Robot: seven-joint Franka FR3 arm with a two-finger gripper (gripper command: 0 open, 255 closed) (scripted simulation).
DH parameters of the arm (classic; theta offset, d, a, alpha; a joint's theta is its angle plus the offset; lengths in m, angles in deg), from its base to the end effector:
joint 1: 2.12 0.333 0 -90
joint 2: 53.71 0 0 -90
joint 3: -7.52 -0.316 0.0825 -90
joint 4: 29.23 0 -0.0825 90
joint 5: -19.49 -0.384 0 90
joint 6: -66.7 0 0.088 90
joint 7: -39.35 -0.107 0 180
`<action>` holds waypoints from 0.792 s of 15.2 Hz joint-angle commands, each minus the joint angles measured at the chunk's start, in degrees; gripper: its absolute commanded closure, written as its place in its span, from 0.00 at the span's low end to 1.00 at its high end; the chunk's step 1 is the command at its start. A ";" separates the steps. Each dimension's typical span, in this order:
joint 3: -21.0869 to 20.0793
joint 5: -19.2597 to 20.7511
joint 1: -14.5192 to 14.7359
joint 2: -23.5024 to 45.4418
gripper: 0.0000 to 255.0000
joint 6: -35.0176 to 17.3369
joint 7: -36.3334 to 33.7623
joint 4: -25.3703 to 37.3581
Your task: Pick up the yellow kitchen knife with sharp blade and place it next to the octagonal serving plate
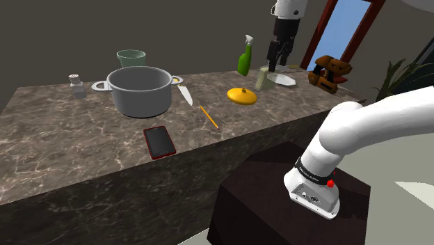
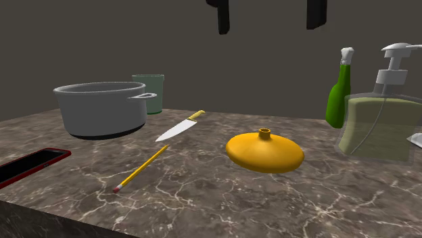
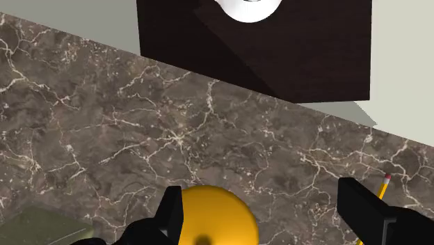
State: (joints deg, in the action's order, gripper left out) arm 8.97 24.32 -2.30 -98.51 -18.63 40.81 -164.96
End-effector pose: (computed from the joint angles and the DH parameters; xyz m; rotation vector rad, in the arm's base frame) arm 0.2980 -0.0202 0.5767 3.0736 0.0039 -0.1529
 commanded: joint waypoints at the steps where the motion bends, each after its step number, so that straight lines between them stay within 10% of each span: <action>1: 0.00 0.00 0.00 0.00 0.00 0.00 0.00 0.00; 12: -3.80 -4.16 0.13 20.98 0.00 -15.91 -10.52 6.66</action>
State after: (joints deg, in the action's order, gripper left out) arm 5.30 20.34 -2.07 -79.25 -33.54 31.02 -159.25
